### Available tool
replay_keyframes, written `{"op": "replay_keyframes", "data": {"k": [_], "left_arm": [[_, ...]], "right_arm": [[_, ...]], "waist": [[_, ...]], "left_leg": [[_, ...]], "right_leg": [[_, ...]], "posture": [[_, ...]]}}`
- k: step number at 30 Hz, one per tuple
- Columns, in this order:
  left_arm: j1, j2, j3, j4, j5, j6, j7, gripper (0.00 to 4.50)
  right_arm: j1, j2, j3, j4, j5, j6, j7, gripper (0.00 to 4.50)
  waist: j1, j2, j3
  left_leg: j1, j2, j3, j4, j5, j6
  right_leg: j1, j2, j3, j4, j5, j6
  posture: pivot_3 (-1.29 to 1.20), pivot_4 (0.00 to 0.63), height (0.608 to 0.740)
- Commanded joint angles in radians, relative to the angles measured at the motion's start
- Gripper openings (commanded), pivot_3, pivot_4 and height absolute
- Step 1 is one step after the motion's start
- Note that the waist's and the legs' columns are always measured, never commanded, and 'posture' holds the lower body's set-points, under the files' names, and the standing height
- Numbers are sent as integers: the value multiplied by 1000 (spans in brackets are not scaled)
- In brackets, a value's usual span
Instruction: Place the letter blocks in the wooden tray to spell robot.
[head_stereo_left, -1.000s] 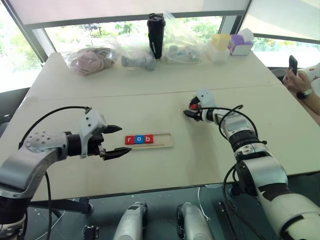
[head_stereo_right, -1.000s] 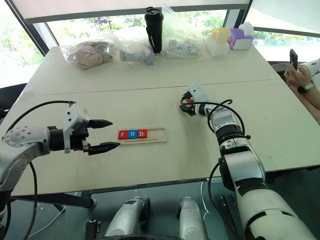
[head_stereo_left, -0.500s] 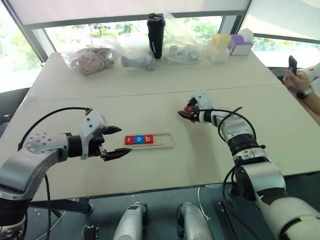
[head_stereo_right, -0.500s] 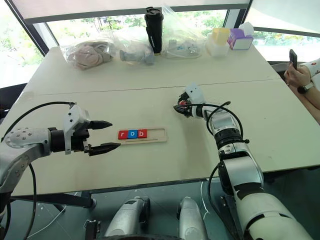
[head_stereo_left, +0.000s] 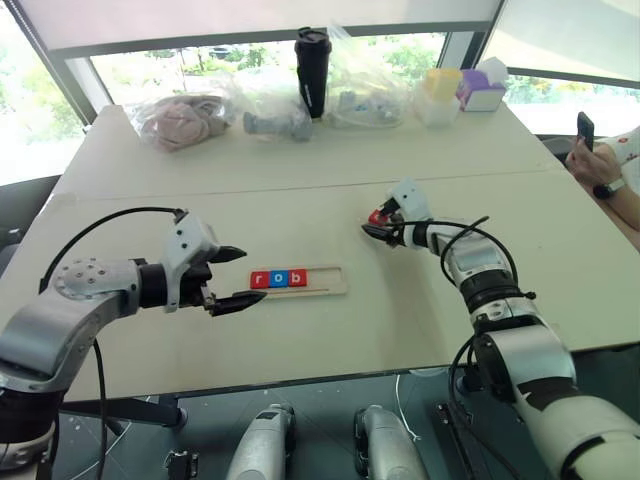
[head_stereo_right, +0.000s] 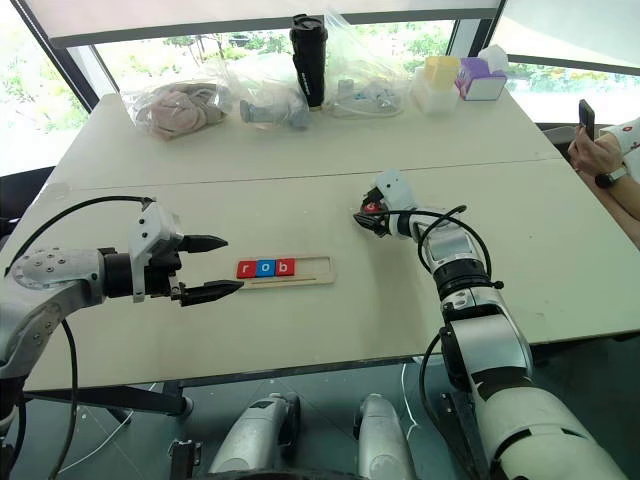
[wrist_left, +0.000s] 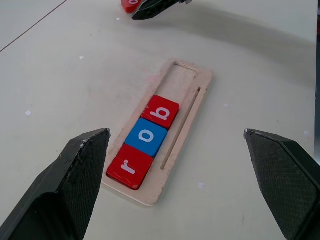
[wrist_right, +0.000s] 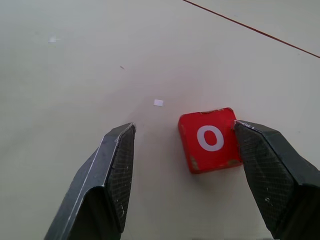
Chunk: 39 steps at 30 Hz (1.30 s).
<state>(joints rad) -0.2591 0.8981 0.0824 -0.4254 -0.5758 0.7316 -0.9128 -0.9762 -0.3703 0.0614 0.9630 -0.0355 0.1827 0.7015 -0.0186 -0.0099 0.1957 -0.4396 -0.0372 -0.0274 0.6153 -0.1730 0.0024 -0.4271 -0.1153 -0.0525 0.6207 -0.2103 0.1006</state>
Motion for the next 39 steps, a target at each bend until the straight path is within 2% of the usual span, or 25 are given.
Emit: {"op": "replay_keyframes", "data": {"k": [1, 6, 17, 20, 22, 23, 27, 30, 32, 33, 36, 39], "left_arm": [[-4, 1, 9, -5, 7, -14, -1, 4500], [13, 1, 17, -22, 4, -11, 8, 4500], [25, 8, 19, -38, 2, -7, 24, 4500], [19, 7, 12, -32, 5, -9, 22, 4500], [19, 7, 11, -34, 6, -9, 22, 4500], [19, 7, 11, -35, 5, -9, 22, 4500], [27, 6, 16, -48, -1, -2, 26, 4500], [46, 7, 34, -78, -21, 10, 29, 4500], [57, 10, 44, -91, -27, 14, 30, 4500], [63, 12, 50, -95, -29, 14, 29, 4500], [70, 16, 56, -98, -33, 14, 26, 4500], [62, 15, 46, -86, -29, 11, 23, 4500]], "right_arm": [[-58, -17, -5, 93, -12, -55, 2, 3167], [-101, -14, -15, 184, -14, -89, 5, 3167], [-113, 8, -46, 223, 16, -76, 48, 3167], [-120, 13, -51, 241, 12, -78, 34, 2443], [-122, 16, -53, 243, 14, -81, 31, 1410], [-124, 17, -55, 239, 16, -81, 31, 1150], [-111, 4, -62, 184, 22, -77, 4, 1154], [-35, -28, -74, -23, 30, 33, -46, 1154], [97, -31, -110, -342, 56, 242, -111, 1154], [184, -12, -150, -555, 67, 394, -175, 1154], [384, 59, -210, -1031, 67, 735, -315, 1154], [495, 156, -239, -1322, 60, 1002, -420, 1154]], "waist": [[-1, 0, 0], [-2, 0, 0], [-2, 0, 0], [-2, 0, 0], [-2, 0, 0], [-2, 0, 0], [-2, 0, 0], [1, 0, 0], [8, 0, 0], [10, 0, 0], [10, 0, 0], [5, 0, 0]], "left_leg": [[0, 0, 0, 0, 0, 0], [0, 0, 0, 0, 0, 0], [0, 0, 0, 0, 0, 0], [0, 0, 0, 0, 0, 0], [0, 0, 0, 0, 0, 0], [0, 0, 0, 0, 0, 0], [0, 0, 0, 0, 0, 0], [0, 0, 0, 0, 0, 0], [-1, 1, -1, -1, 0, 0], [-1, 1, -2, -1, 0, 0], [-2, 1, -2, -1, 0, 0], [-2, 1, -2, -1, 0, 0]], "right_leg": [[0, 0, 0, 0, 0, 0], [0, 0, 0, 0, 0, 0], [0, 0, 0, 0, 0, 0], [0, 0, 0, 0, 0, 0], [0, 0, 0, 0, 0, 0], [0, 0, 0, 0, 0, 0], [0, 0, 0, 0, 0, 0], [0, 0, 0, 0, 0, 0], [0, -1, 0, -1, 0, 0], [0, -1, 0, 0, 0, 1], [-2, -1, 0, 1, 0, 1], [-3, -1, 0, 5, -3, -2]], "posture": [[0, 150, 740], [0, 150, 740], [0, 150, 740], [0, 150, 740], [0, 150, 740], [0, 150, 740], [0, 150, 740], [0, 150, 740], [0, 150, 740], [0, 150, 740], [0, 150, 740], [0, 150, 740]]}}
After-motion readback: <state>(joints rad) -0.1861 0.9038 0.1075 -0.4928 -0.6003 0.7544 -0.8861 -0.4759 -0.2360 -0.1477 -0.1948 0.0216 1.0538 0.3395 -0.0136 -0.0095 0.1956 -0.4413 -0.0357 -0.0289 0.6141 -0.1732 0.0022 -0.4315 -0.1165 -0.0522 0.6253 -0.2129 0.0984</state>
